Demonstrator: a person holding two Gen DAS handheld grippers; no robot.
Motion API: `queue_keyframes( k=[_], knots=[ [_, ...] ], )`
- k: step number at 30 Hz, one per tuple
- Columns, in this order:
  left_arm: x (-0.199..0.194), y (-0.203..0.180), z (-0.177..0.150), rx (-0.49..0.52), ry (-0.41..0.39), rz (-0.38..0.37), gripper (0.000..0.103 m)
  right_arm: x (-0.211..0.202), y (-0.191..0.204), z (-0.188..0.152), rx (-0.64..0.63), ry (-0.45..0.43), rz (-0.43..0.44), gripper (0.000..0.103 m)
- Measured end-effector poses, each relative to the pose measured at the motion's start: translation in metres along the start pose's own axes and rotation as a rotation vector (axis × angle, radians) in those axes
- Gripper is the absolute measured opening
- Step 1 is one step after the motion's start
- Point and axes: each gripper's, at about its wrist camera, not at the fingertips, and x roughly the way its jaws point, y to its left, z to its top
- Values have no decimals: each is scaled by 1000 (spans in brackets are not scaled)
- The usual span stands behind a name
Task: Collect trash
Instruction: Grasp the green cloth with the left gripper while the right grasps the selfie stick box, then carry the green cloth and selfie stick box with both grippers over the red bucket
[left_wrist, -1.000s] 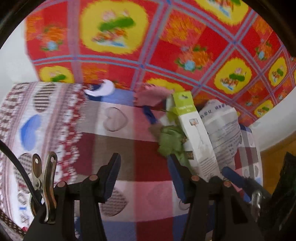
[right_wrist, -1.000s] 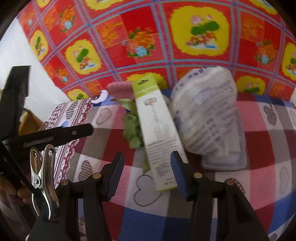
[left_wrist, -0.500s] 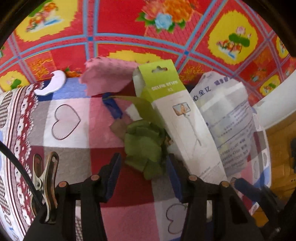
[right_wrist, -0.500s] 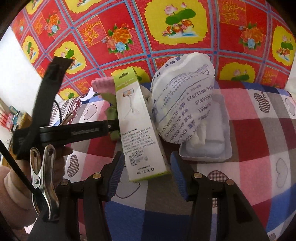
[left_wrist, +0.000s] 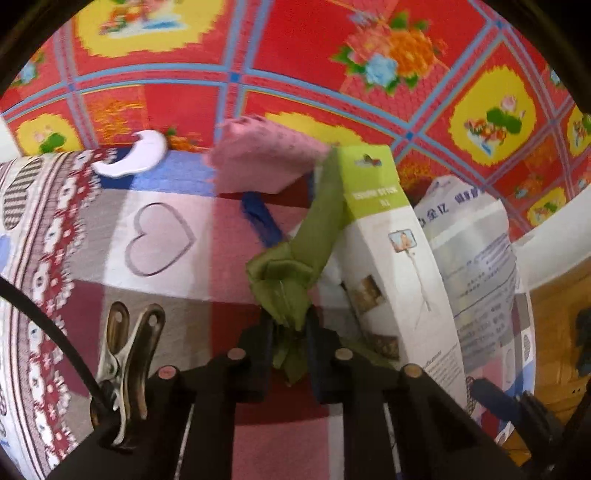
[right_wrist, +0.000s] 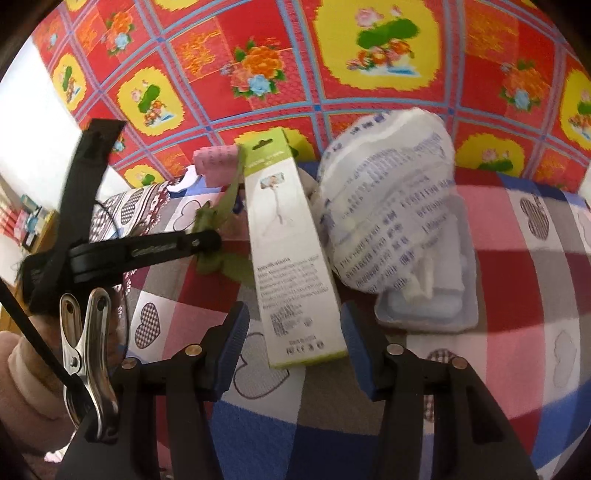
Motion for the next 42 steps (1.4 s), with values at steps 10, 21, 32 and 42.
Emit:
queue_keyframes(
  k=[10,21,32,42],
  knots=[
    [-50,50,-27,-84,-35,29,14,40,20,27,-147,36,-83,66],
    [-88,75,-33,-141,-94,65,14,63,31,30,-156,86,-105,57],
    [-136,98,-50,-166,-162,86,14,22,65,20,-119,-14,-44,54],
    [-188,131,-70,-202,-227,102,14,-12,154,13,-240,-67,71,54]
  ],
)
